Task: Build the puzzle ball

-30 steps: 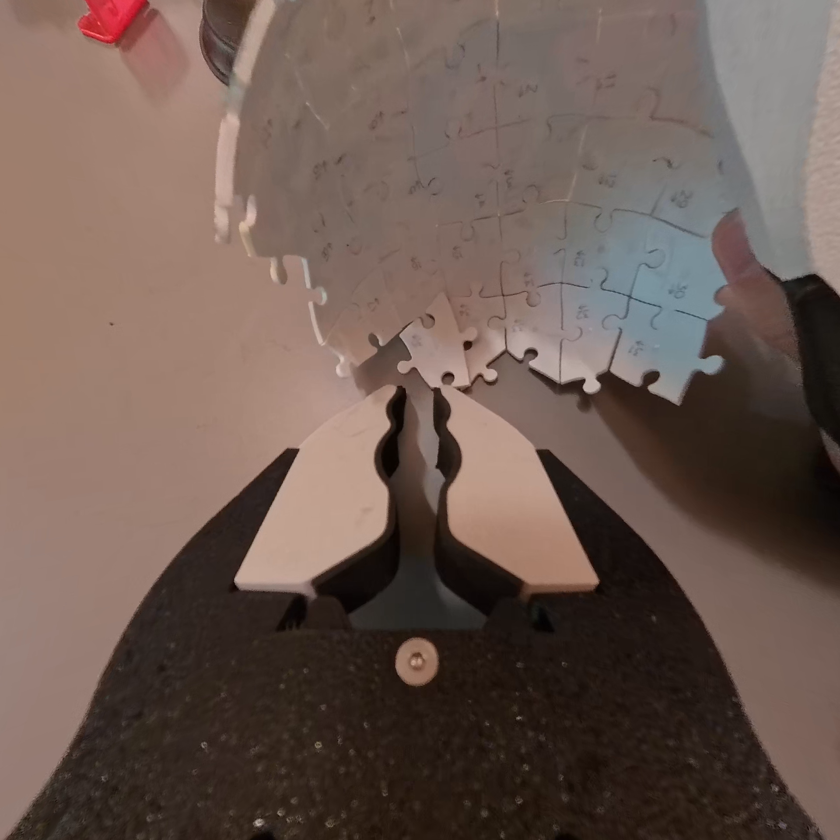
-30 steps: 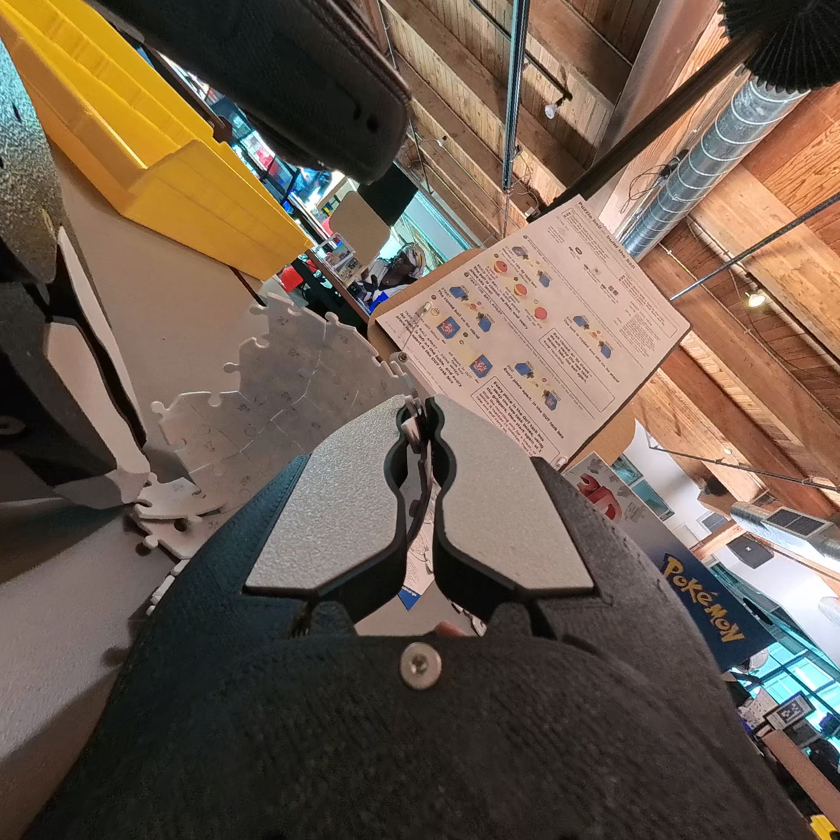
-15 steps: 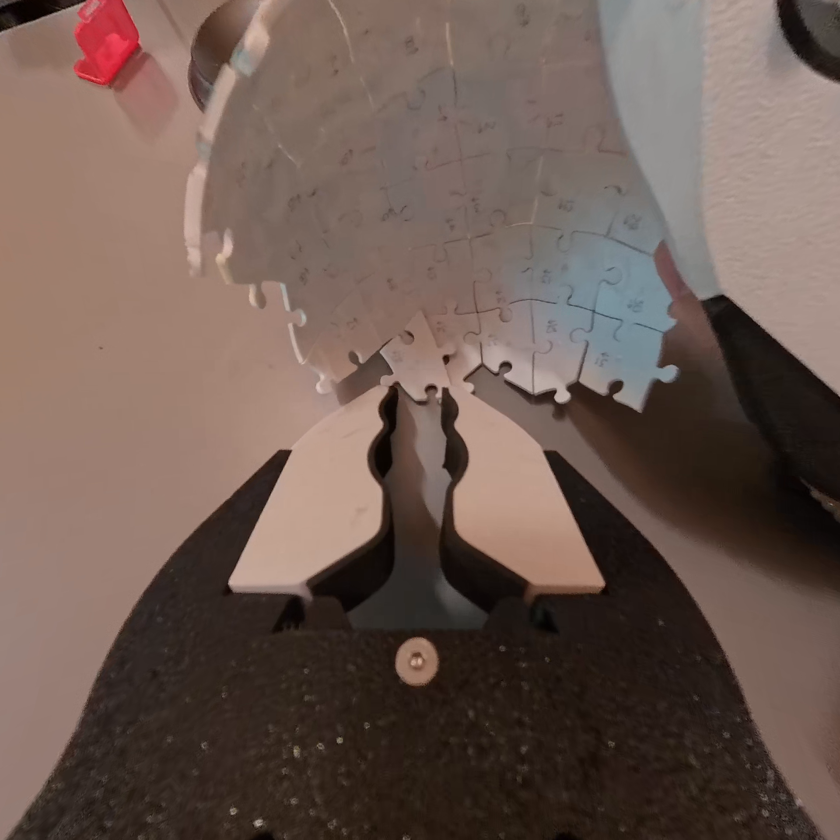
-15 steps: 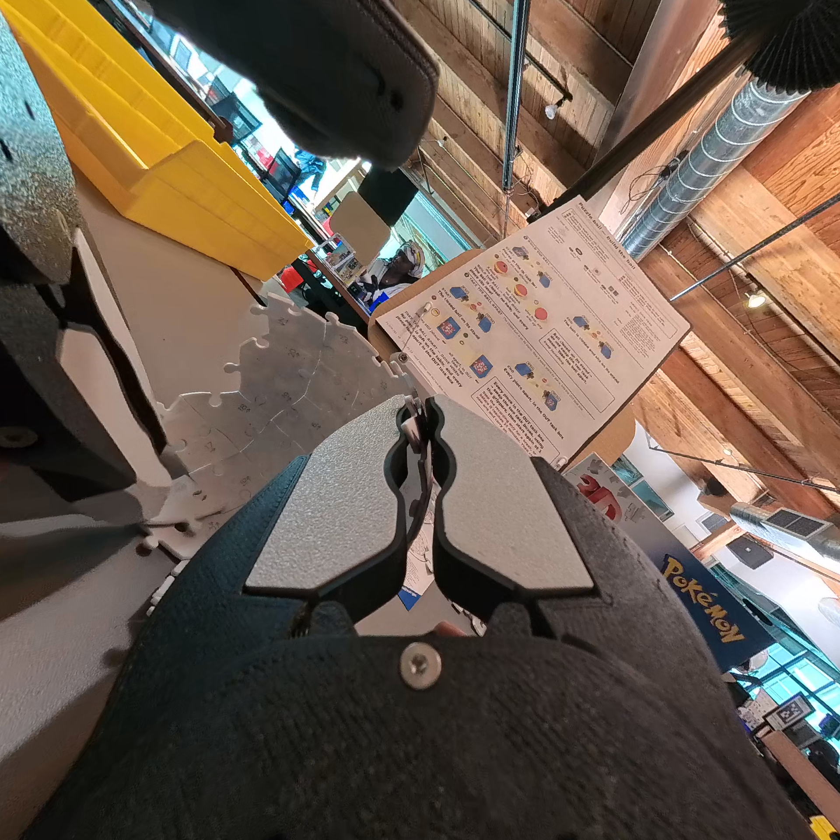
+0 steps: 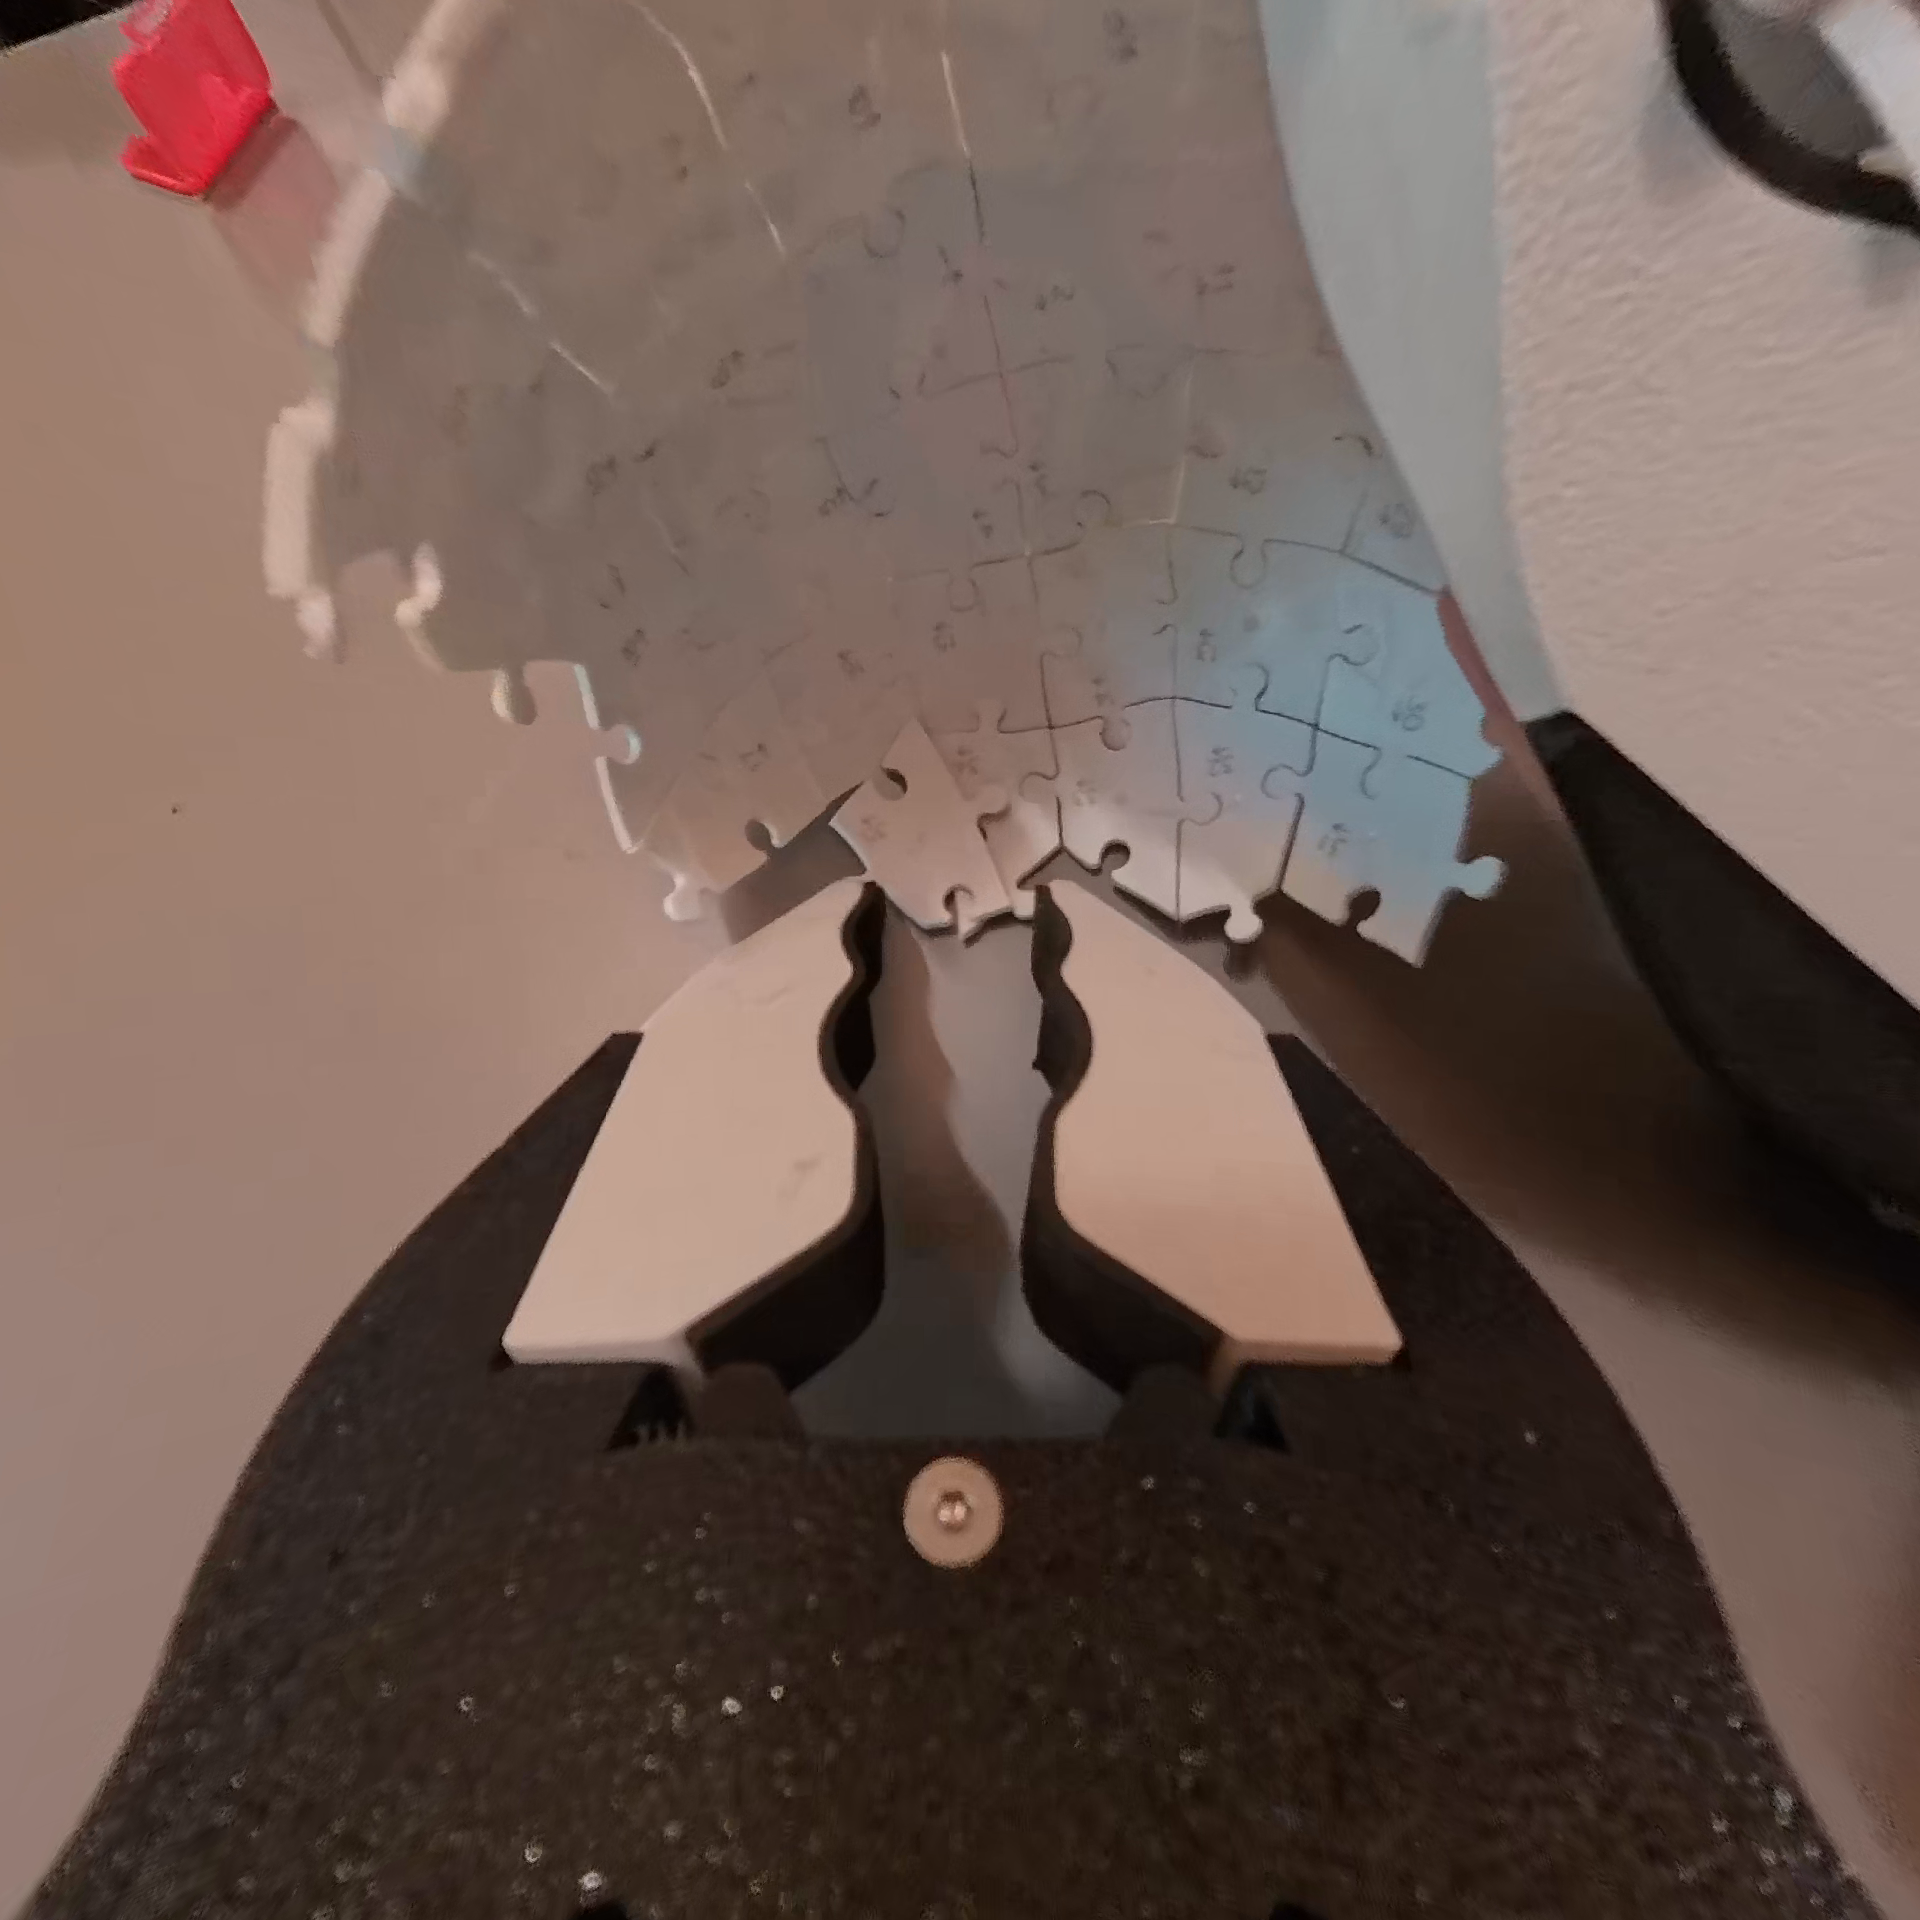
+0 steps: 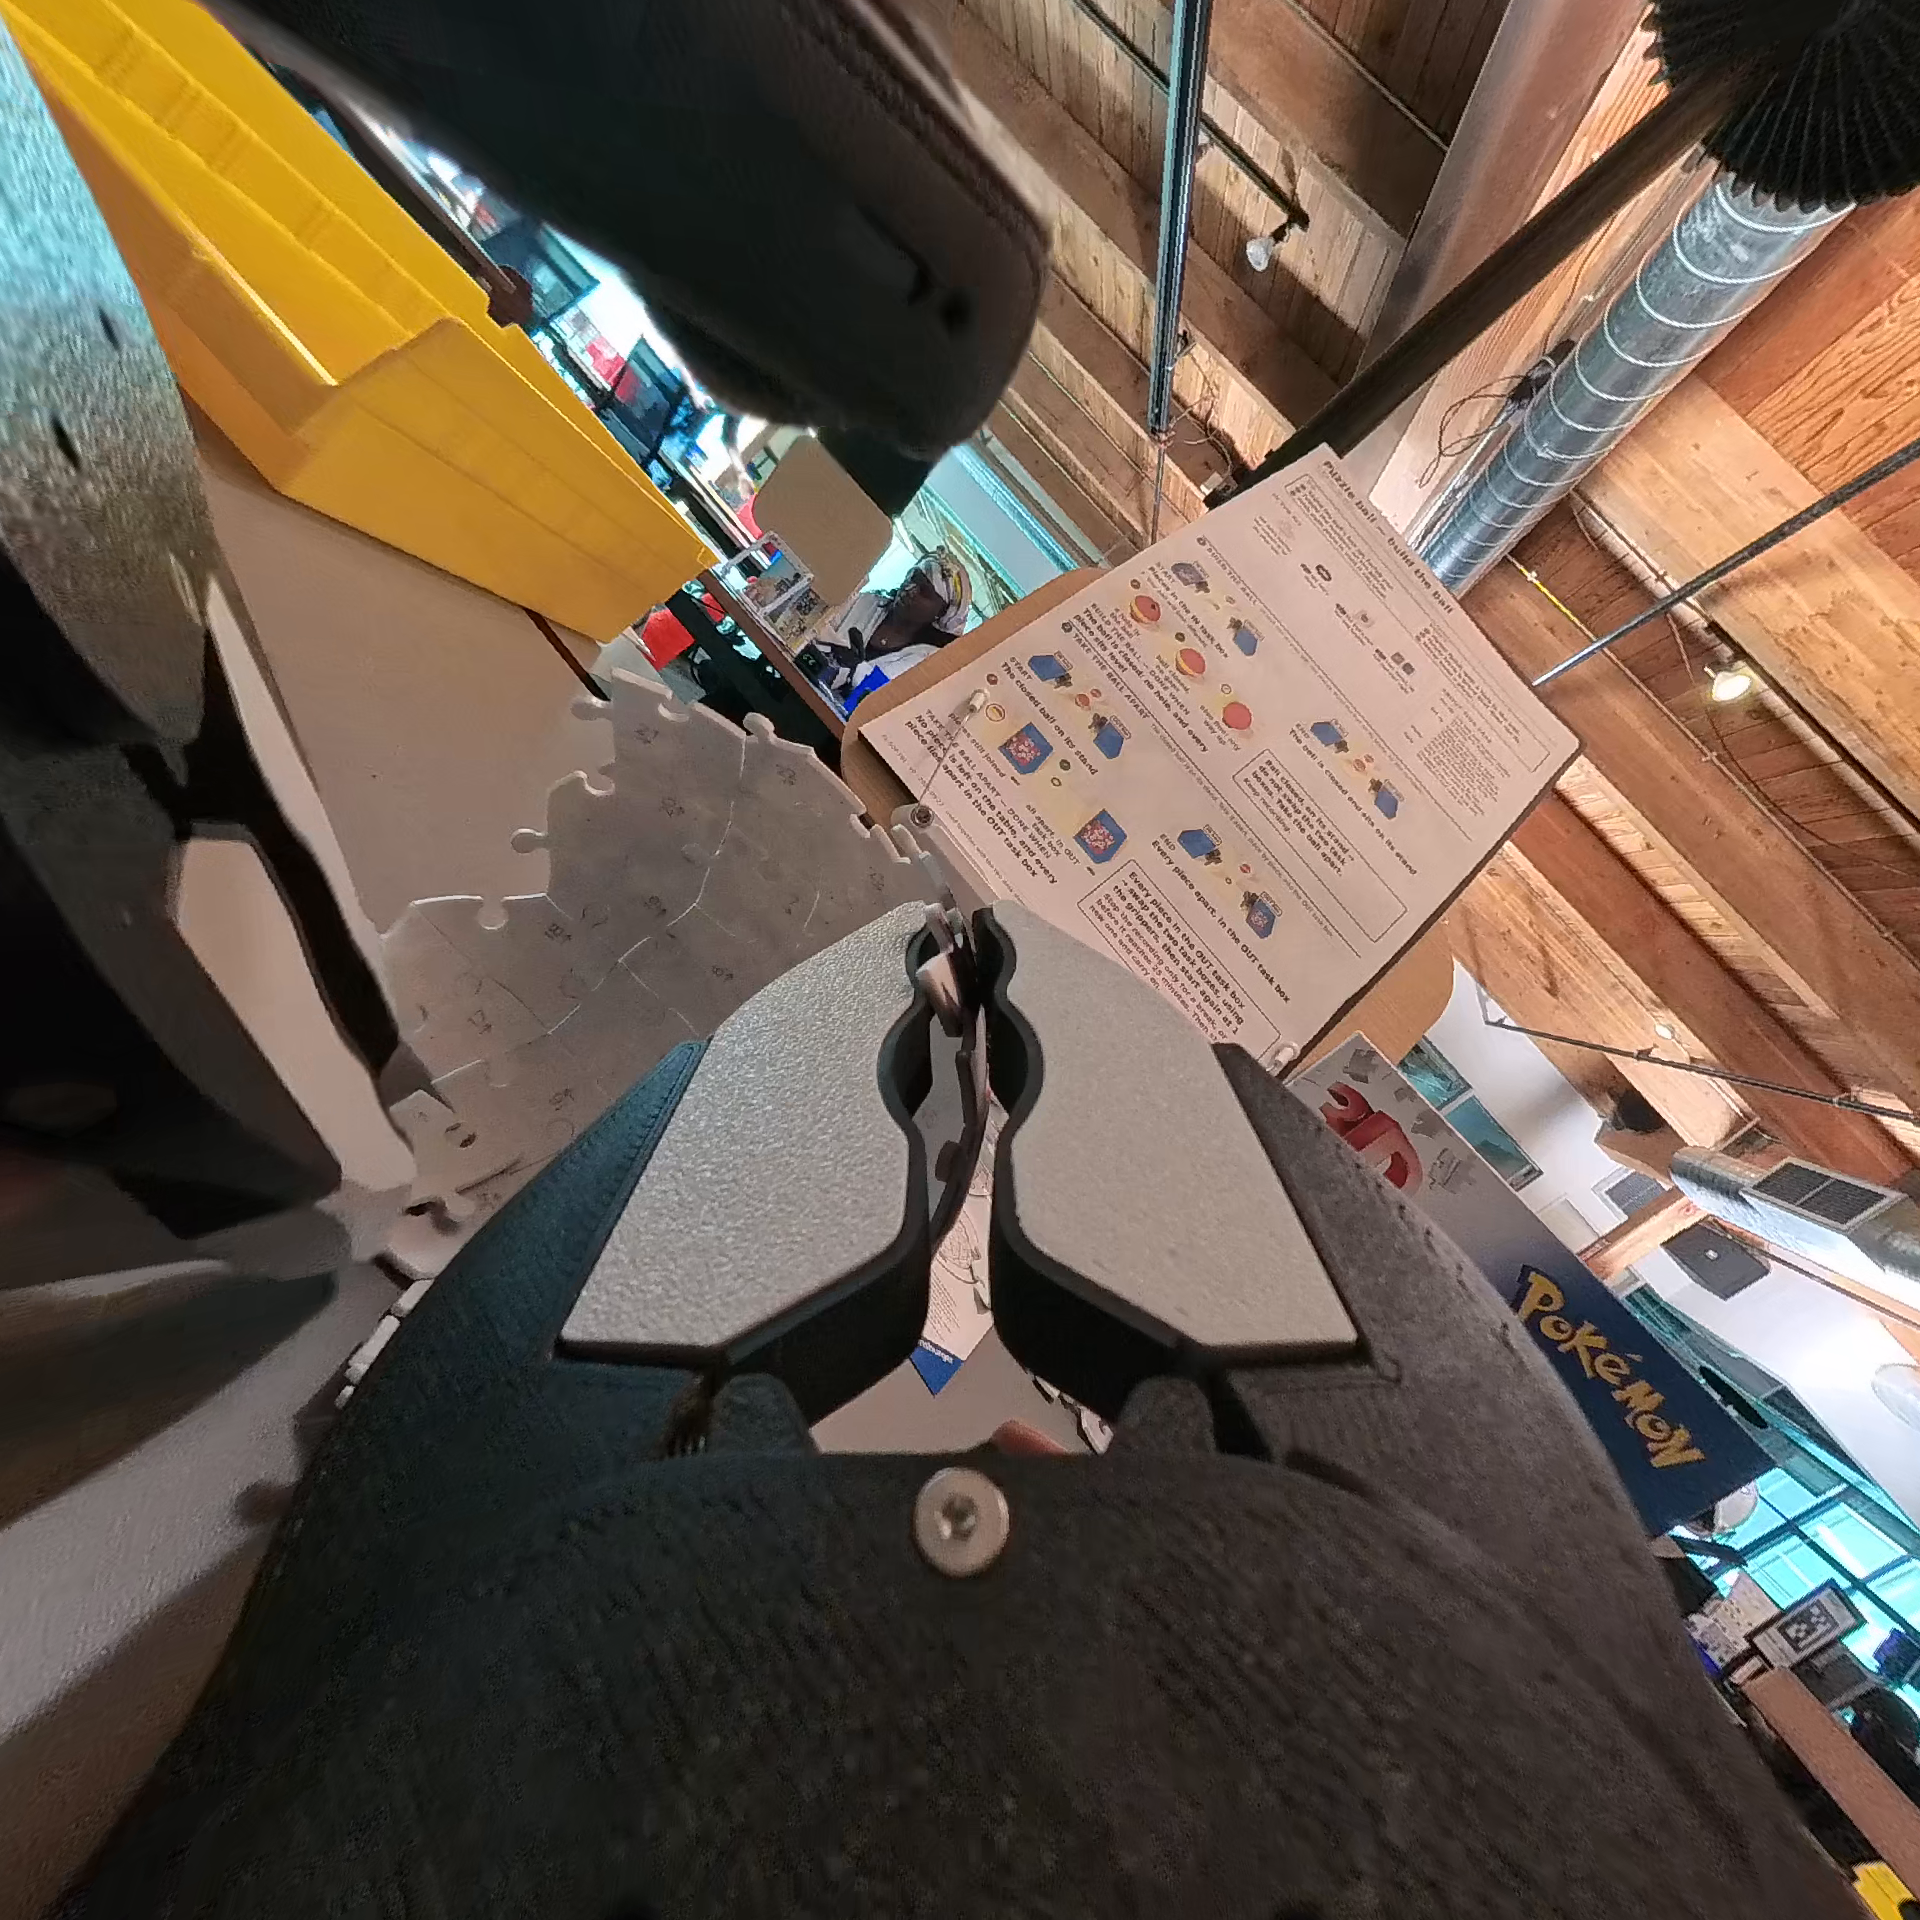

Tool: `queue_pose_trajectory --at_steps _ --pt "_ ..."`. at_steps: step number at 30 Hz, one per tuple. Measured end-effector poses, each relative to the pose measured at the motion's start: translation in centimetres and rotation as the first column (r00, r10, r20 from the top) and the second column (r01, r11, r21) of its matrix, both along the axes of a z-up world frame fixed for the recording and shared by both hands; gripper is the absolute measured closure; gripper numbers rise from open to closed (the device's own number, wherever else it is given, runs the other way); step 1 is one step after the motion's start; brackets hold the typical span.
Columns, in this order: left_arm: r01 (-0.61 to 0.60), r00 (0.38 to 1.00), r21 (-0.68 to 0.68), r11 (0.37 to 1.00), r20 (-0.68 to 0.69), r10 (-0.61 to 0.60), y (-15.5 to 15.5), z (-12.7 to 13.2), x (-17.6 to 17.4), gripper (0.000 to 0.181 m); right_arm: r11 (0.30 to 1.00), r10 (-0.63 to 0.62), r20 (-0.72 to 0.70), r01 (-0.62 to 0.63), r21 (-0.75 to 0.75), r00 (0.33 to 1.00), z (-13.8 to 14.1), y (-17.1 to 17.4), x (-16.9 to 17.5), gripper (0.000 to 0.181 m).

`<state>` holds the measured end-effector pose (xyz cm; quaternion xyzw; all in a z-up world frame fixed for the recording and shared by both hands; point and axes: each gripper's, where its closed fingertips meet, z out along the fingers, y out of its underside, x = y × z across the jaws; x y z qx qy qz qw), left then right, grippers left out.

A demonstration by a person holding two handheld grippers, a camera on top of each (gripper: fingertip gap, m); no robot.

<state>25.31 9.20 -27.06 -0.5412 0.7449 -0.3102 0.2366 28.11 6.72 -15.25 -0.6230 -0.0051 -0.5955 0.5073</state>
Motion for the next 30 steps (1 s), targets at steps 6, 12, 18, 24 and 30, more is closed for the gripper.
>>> queue_pose_trajectory --at_steps 6,12,18,24,30 --pt "-0.011 1.0 0.003 1.0 -0.029 0.011 -0.09 -0.45 -0.02 0.153 1.0 0.0 -0.001 0.0 0.0 1.0 -0.01 0.0 -0.01 0.175" --pt "-0.013 0.999 0.004 1.0 -0.032 0.013 0.13 -0.38 -0.17 0.153 1.0 0.002 -0.003 -0.002 -0.001 1.0 -0.05 0.04 -0.03 0.175" --pt "-0.026 0.999 0.003 1.0 -0.034 0.026 0.37 -0.34 -0.36 0.153 1.0 0.002 -0.002 -0.002 -0.001 1.0 -0.04 0.05 -0.03 0.175" --pt "-0.08 0.996 -0.031 0.996 -0.031 0.079 0.54 -0.12 -0.26 0.15 1.0 0.002 -0.001 -0.002 -0.003 1.0 -0.04 0.07 -0.04 0.176" --pt "-0.142 0.989 -0.053 0.989 -0.06 0.138 0.57 -0.47 -0.13 0.141 1.0 0.001 0.001 -0.001 -0.005 1.0 -0.04 0.09 -0.04 0.176"
